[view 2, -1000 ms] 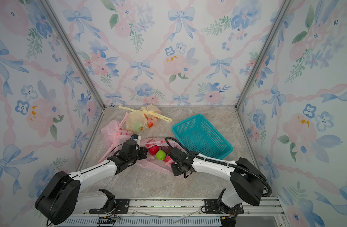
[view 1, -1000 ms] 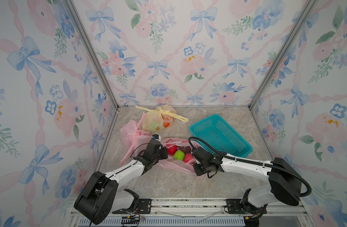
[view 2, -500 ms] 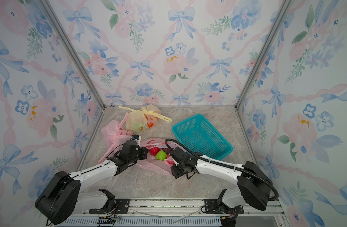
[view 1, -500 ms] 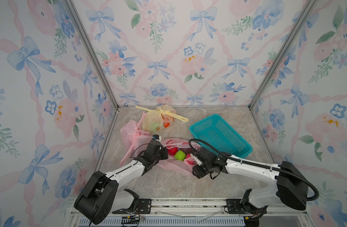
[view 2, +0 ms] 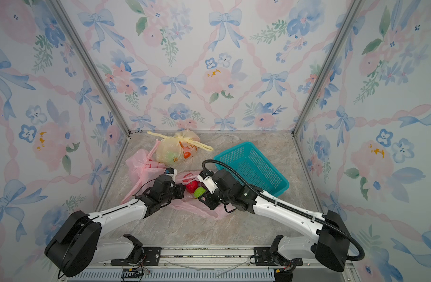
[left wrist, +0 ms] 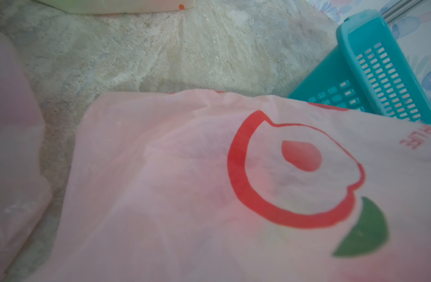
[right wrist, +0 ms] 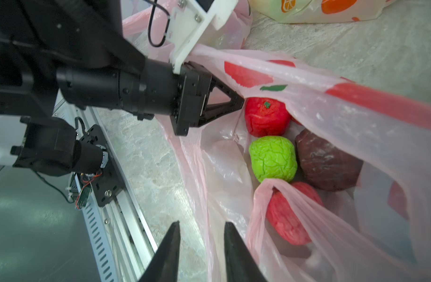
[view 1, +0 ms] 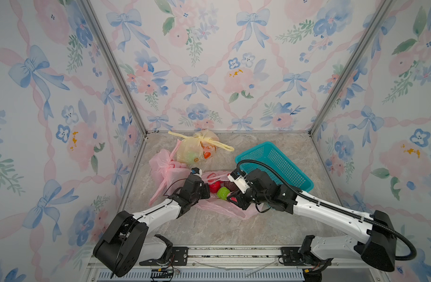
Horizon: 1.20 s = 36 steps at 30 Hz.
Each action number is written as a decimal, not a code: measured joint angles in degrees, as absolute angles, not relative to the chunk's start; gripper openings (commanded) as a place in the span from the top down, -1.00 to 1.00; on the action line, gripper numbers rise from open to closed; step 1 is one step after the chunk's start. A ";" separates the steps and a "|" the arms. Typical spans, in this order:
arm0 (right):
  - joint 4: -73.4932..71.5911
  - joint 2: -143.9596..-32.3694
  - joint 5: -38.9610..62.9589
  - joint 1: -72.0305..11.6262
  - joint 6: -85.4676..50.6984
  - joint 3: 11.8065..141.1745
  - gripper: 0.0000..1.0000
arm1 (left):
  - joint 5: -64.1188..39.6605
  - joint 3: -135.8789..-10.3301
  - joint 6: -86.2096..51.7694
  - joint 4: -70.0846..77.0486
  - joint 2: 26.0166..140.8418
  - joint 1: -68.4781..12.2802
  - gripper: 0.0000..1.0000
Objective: Untie the knot of a plastic bag & take out the apple
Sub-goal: Untie the plastic bag at the center of the board, then pick up the apple from the plastic bag.
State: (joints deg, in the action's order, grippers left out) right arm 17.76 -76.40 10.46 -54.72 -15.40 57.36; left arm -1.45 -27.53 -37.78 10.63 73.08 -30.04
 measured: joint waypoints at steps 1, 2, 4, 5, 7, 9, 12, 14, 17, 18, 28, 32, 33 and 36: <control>16.86 -78.87 9.50 -54.85 -15.51 58.57 -0.07 | -1.30 -27.53 -37.78 10.61 73.08 -30.04 0.78; 16.51 -81.21 8.54 -54.98 -15.29 59.53 -0.11 | -1.28 -27.53 -37.76 10.61 73.08 -30.06 0.75; 16.34 -85.41 6.35 -55.27 -15.44 61.34 -0.18 | -1.26 -27.55 -37.80 10.59 73.06 -30.04 0.70; 16.40 -86.98 5.56 -55.33 -15.35 62.00 -0.20 | -1.23 -27.55 -37.78 10.57 73.06 -30.06 0.68; 16.73 -90.48 3.03 -55.46 -15.42 63.70 -0.25 | -1.04 -27.55 -37.76 10.39 72.97 -30.06 0.66; 17.37 -92.64 0.82 -55.55 -15.38 64.88 -0.30 | -0.93 -27.55 -37.76 10.11 72.88 -30.06 0.66; 18.33 -95.00 -2.46 -55.57 -15.42 66.32 -0.40 | -0.82 -27.55 -37.76 9.96 72.88 -30.06 0.66; 19.11 -96.68 -4.43 -55.57 -15.33 67.46 -0.46 | -0.80 -27.55 -37.76 9.74 72.79 -30.17 0.65; 19.94 -99.55 -6.37 -55.55 -15.00 69.08 -0.46 | -0.60 -27.55 -37.76 9.47 72.42 -30.37 0.65; 20.18 -100.38 -6.74 -55.55 -14.94 69.49 -0.45 | -0.54 -27.55 -37.76 9.47 72.29 -30.37 0.65; 22.06 -105.82 -7.38 -55.55 -14.70 72.55 -0.46 | 0.21 -27.55 -37.76 9.10 71.99 -30.37 0.63; 22.55 -107.53 -7.35 -55.55 -14.31 73.36 -0.49 | 0.21 -27.55 -37.76 9.10 71.99 -30.37 0.62; 22.57 -108.01 -7.38 -55.55 -14.26 73.52 -0.49 | 0.21 -27.55 -37.76 9.08 71.99 -30.37 0.62; 22.85 -109.54 -7.38 -55.46 -14.06 73.95 -0.47 | 0.21 -27.55 -37.76 9.10 72.05 -30.37 0.62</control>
State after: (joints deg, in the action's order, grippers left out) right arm 22.85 -109.54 -7.38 -55.46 -14.06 73.95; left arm 0.21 -27.55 -37.76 9.10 72.05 -30.37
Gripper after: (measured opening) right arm 0.747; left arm 0.190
